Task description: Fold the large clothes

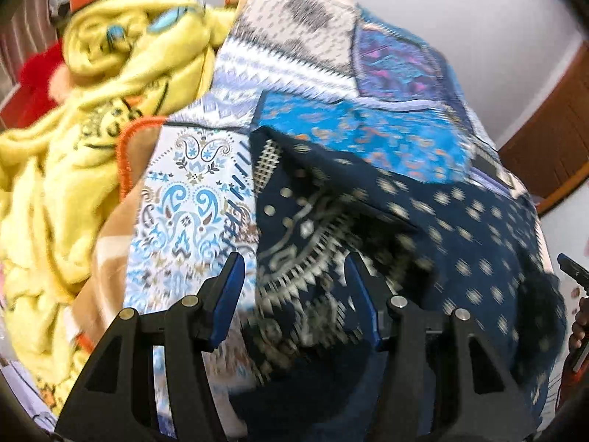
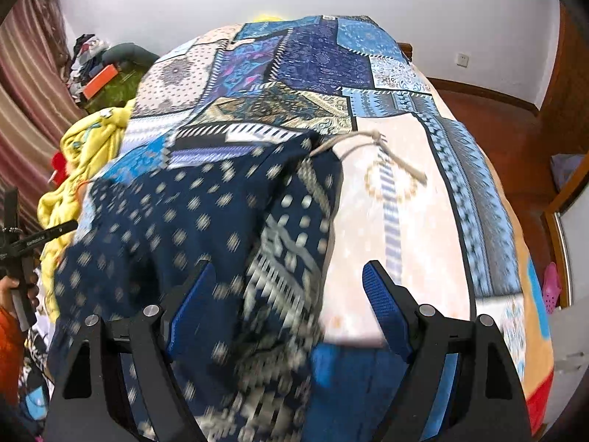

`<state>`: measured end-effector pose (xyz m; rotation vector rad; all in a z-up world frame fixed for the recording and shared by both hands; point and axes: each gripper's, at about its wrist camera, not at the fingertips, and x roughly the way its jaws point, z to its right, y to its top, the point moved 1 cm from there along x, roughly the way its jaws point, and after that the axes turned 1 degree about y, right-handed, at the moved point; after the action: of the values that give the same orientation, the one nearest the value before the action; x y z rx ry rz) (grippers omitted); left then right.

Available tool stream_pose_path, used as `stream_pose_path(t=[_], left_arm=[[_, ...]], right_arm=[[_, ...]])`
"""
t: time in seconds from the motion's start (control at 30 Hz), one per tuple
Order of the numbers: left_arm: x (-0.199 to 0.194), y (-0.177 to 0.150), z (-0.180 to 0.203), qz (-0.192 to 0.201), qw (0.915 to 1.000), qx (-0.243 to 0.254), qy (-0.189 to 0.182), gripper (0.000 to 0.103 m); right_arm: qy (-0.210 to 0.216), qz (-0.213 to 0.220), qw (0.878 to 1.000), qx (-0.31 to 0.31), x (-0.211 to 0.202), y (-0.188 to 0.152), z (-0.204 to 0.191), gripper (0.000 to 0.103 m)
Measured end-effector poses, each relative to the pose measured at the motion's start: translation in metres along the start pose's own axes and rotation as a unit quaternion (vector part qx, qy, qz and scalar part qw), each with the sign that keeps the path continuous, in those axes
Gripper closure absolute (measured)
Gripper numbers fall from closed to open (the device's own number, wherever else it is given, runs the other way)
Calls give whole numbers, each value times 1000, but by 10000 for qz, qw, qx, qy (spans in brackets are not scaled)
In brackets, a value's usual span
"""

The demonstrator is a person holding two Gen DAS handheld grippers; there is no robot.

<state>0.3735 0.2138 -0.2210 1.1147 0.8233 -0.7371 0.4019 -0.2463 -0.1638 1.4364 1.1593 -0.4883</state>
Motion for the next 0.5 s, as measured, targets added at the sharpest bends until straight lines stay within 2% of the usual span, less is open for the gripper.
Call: stream_pose_path(t=[0.1, 0.2, 0.3, 0.4, 0.43, 0.47, 0.5], left_arm=[[30, 9, -6, -243, 9997, -24, -93, 48], [54, 14, -7, -419, 9985, -107, -336, 48], [63, 19, -2, -310, 9989, -47, -355, 47], [65, 26, 6, -157, 9987, 60, -487, 47], [67, 28, 9, -123, 9986, 119, -495, 51], [68, 29, 12, -92, 9987, 199, -463, 54], [68, 30, 16, -59, 9988, 287, -403, 65]], right_arm=[[117, -208, 9995, 208, 26, 14, 11, 24], [349, -355, 9977, 469, 50, 28, 20, 24], [524, -412, 9966, 487, 64, 33, 18, 25], [638, -455, 9961, 401, 77, 38, 12, 36], [628, -429, 9965, 358, 78, 40, 9, 38], [657, -404, 9966, 303, 79, 41, 8, 46], [705, -388, 9965, 242, 79, 42, 4, 55]])
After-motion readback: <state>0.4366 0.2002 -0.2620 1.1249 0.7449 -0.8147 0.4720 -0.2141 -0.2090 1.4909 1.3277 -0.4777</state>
